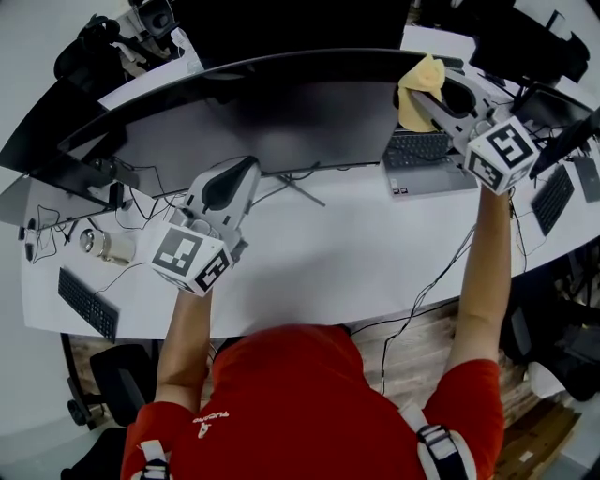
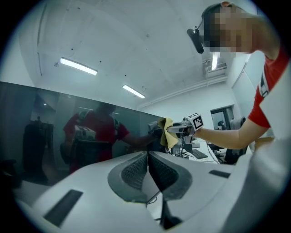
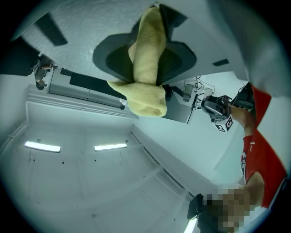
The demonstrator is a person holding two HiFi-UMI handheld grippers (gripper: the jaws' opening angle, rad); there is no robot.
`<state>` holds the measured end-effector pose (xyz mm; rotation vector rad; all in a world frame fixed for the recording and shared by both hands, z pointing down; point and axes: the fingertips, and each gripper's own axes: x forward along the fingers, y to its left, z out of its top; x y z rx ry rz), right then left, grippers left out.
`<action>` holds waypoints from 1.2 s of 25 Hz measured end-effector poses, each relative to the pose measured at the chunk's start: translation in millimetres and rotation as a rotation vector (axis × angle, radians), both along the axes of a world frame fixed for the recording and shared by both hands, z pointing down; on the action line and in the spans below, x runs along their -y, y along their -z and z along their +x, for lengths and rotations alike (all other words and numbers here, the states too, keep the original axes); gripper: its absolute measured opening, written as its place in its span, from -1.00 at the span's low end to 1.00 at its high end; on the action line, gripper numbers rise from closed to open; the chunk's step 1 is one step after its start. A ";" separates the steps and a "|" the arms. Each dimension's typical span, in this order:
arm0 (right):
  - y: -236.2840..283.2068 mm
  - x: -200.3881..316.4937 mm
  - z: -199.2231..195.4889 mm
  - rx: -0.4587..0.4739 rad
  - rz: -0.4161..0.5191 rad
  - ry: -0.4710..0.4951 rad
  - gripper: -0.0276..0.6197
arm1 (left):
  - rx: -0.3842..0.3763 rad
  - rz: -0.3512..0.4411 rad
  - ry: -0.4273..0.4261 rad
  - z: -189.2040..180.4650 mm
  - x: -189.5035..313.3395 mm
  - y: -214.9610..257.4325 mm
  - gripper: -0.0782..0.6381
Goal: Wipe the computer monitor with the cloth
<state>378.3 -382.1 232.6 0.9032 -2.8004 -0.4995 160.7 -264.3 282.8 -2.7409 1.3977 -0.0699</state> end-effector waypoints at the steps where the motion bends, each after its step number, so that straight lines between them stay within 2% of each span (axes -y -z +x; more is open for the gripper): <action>1: -4.7 0.5 -0.1 0.009 -0.005 0.001 -0.43 | 0.000 -0.002 0.004 0.5 0.3 -0.2 -0.75; 15: -107.8 6.0 0.0 0.017 -0.107 -0.027 -0.45 | -0.044 0.009 0.035 -1.1 3.4 -13.2 -0.75; 26: -204.6 10.6 -1.3 0.013 -0.231 -0.054 -0.44 | -0.018 -0.029 0.058 -12.5 4.4 -31.2 -0.75; 30: -237.0 12.6 -3.3 -0.031 -0.264 -0.063 -0.44 | -0.003 -0.049 0.067 -17.6 4.7 -38.9 -0.75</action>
